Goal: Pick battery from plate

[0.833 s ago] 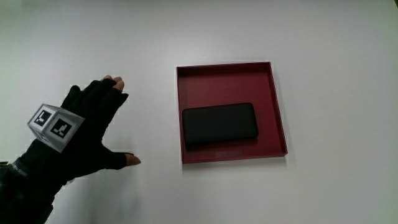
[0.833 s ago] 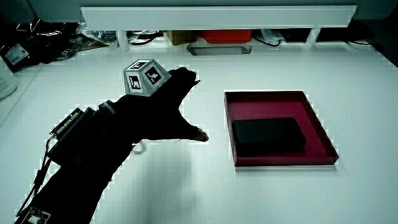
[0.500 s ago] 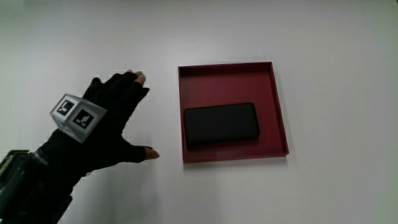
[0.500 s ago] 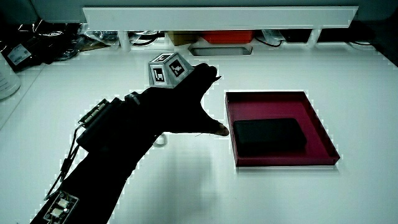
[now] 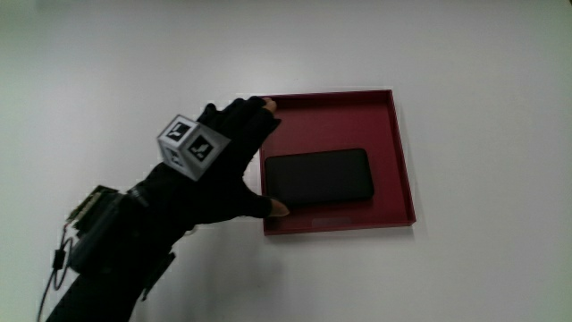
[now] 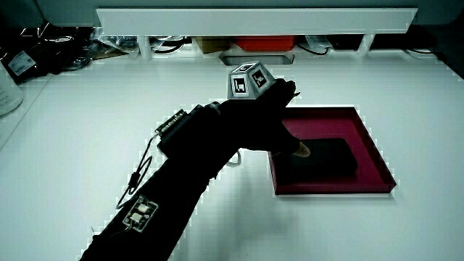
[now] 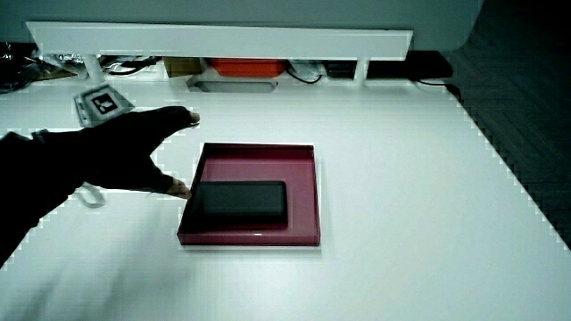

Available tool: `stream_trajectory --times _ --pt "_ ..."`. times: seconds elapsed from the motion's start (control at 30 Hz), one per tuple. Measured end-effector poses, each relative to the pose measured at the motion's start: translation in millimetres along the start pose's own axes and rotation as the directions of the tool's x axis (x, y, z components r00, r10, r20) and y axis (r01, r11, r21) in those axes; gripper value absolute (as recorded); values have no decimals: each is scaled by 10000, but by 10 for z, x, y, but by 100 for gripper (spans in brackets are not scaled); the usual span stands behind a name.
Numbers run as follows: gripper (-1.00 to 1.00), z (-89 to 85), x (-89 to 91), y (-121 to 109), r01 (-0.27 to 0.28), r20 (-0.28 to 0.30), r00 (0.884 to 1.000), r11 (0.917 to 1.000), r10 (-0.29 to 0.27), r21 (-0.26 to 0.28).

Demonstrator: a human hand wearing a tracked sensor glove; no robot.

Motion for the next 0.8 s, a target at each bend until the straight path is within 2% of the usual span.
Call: stream_trajectory --times 0.03,0.07,0.13,0.17,0.2,0.23,0.27,0.3,0.4,0.43,0.47,0.53,0.6,0.77,0.8 --pt "0 -36 -6 53 162 -221 9996 9999 -163 -26" --pt "0 -8 90 86 765 -1563 9849 9971 -748 52" --pt "0 -136 3 178 255 -621 9977 9997 -258 -53" --pt "0 -142 47 205 -48 -1096 9940 9994 11 -337" --pt "0 -149 86 228 -135 -1280 9917 9991 84 -390" --pt "0 -224 24 277 -335 -784 9965 9983 297 -477" --pt "0 -244 46 305 -488 -1034 9937 9972 428 -566" --pt "0 -243 89 326 -366 -1338 9906 9978 289 -551" --pt "0 -368 36 431 -482 -1198 9920 9958 387 -773" --pt "0 -441 -10 485 -561 -863 9951 9950 490 -828" --pt "0 -440 46 503 -710 -1319 9895 9935 589 -889" --pt "0 -495 66 554 -824 -1511 9862 9917 669 -986" --pt "0 -539 105 585 -1244 -1855 9776 9840 995 -1274" --pt "0 -714 35 685 -1679 -2182 9670 9732 1315 -1574" --pt "0 -751 21 705 -1629 -2288 9654 9744 1249 -1552"
